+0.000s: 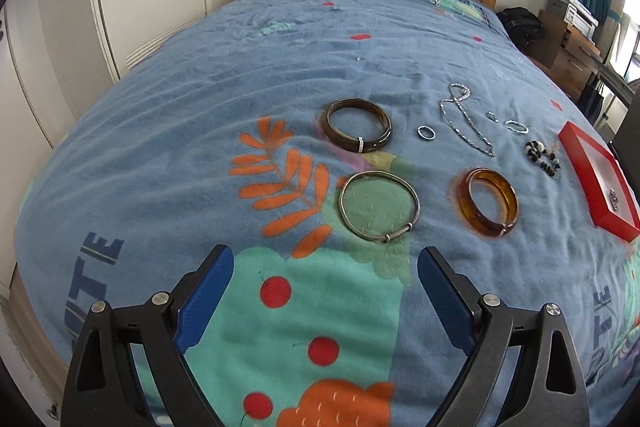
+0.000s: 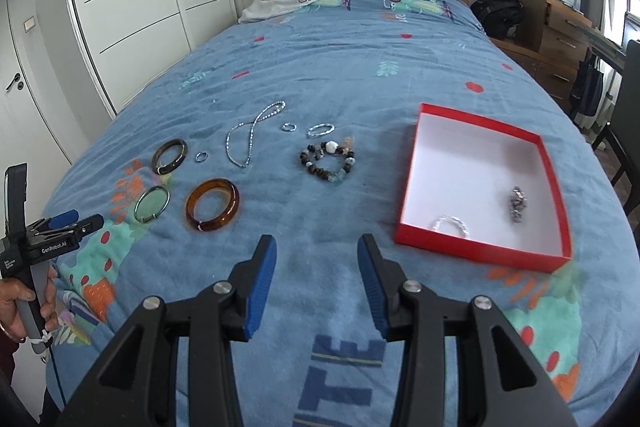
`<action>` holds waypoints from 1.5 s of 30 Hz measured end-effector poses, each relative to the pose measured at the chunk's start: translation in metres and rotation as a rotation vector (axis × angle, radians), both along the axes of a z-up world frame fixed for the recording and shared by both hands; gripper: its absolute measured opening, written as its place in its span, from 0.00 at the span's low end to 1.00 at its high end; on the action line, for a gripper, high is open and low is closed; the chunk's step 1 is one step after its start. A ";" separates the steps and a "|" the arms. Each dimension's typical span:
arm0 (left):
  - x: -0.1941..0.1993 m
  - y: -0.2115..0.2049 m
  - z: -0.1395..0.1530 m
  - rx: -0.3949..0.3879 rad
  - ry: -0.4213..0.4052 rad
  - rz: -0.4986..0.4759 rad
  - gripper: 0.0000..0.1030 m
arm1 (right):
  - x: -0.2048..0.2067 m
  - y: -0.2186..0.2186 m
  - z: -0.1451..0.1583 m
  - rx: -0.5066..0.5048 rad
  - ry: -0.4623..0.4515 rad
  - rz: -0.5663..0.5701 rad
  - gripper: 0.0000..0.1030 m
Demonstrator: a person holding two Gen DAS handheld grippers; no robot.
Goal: Organize jewelry
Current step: 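Withdraw both open tools from the box back over the jewelry, then grasp the thin silver bangle with the left tool while the right tool grasps the amber bangle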
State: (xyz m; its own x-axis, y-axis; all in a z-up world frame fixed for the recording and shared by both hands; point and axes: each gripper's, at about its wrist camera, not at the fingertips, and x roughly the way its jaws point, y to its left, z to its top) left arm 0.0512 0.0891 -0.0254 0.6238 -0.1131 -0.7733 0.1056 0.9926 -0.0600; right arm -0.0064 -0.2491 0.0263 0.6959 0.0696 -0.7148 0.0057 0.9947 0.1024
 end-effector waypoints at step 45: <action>0.077 -0.038 -0.060 0.054 0.057 -0.106 0.95 | 0.083 0.101 -0.093 -0.012 0.087 0.439 0.59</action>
State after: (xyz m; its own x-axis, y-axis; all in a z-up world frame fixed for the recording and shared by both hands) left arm 0.1284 0.0516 -0.0851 0.5653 -0.1332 -0.8140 0.2080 0.9780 -0.0156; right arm 0.0770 -0.1479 -0.0670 0.5397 0.3362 -0.7718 -0.4089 0.9061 0.1088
